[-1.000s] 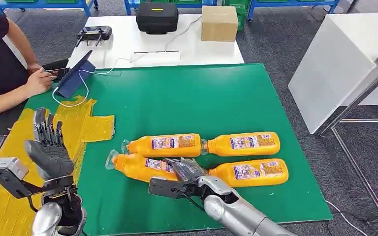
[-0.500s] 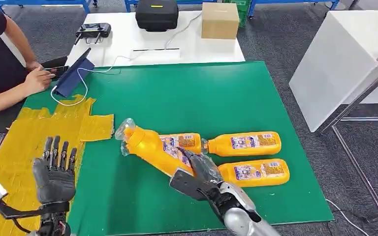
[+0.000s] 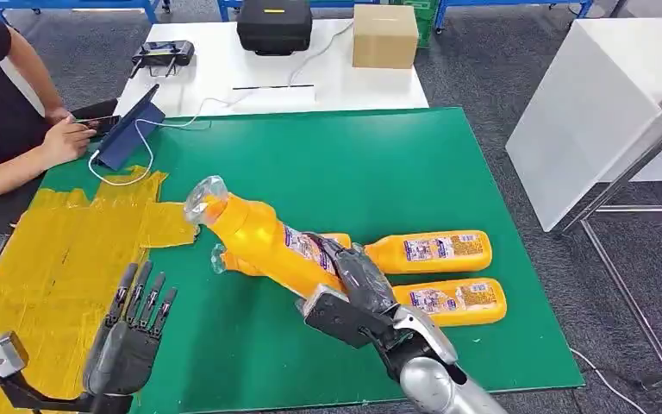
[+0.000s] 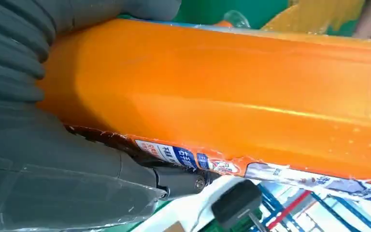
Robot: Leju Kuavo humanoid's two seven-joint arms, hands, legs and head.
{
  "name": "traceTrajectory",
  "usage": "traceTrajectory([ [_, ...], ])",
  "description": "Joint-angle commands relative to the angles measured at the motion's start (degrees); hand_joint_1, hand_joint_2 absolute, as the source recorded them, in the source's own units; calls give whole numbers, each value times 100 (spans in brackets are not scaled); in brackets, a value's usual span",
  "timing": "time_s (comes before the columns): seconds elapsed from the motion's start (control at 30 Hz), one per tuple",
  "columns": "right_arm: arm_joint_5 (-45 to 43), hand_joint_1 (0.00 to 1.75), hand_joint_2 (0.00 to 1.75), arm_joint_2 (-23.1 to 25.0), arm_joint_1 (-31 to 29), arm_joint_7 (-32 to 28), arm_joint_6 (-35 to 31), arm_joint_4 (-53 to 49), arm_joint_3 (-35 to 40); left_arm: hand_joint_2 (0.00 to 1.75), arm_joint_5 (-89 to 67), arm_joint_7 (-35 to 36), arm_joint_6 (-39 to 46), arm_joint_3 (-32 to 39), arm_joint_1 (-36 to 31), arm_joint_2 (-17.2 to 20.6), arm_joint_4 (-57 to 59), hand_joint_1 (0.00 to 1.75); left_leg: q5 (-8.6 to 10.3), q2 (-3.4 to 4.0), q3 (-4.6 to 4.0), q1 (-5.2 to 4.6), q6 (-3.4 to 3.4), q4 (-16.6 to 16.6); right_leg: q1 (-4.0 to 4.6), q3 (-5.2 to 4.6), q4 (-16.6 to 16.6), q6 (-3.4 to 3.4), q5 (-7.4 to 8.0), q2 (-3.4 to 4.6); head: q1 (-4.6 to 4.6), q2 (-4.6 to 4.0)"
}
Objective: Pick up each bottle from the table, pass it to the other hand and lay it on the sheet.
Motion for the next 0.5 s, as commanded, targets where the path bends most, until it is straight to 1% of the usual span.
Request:
traceTrajectory([
  [0.03,-57,175,175,203,-568,16,356,559,454,175,-283,-148,41,-842,-257,201,18,0,-4,3,6,-1,-3,-1,-1,6,0,0,-3,0,0,0],
  [0.13,-213,175,175,305,-822,88,563,797,786,175,-628,-262,255,-1025,-437,108,-6,0,-4,12,6,0,-6,-3,0,6,-1,-2,-1,6,0,0],
  [0.23,-216,175,175,340,-853,93,568,832,817,175,-646,-258,280,-1044,-462,96,-9,0,-2,5,10,-1,-5,-4,-1,9,-2,-2,-2,-1,0,0],
  [0.33,-451,175,175,480,-1120,214,765,1076,1085,175,-1014,-385,376,-1113,-578,36,-38,0,-4,10,9,0,-5,-4,0,7,-2,-2,-1,6,-2,2],
  [0.37,-619,175,175,545,-1142,170,828,1127,1105,175,-1077,-442,362,-1146,-624,28,-47,0,-7,16,10,3,-7,-3,3,8,-2,-3,-1,10,0,0],
  [0.4,-633,175,175,535,-1237,173,834,1185,1235,175,-1273,-537,468,-1140,-672,-53,-61,0,-5,13,9,1,-5,-3,1,7,0,-2,-1,8,0,0],
  [0.5,-742,175,175,391,-1331,219,968,1217,1392,175,-1377,-550,427,-1200,-725,-23,-64,0,-5,9,11,5,-5,-2,3,11,-1,-2,-3,0,0,0],
])
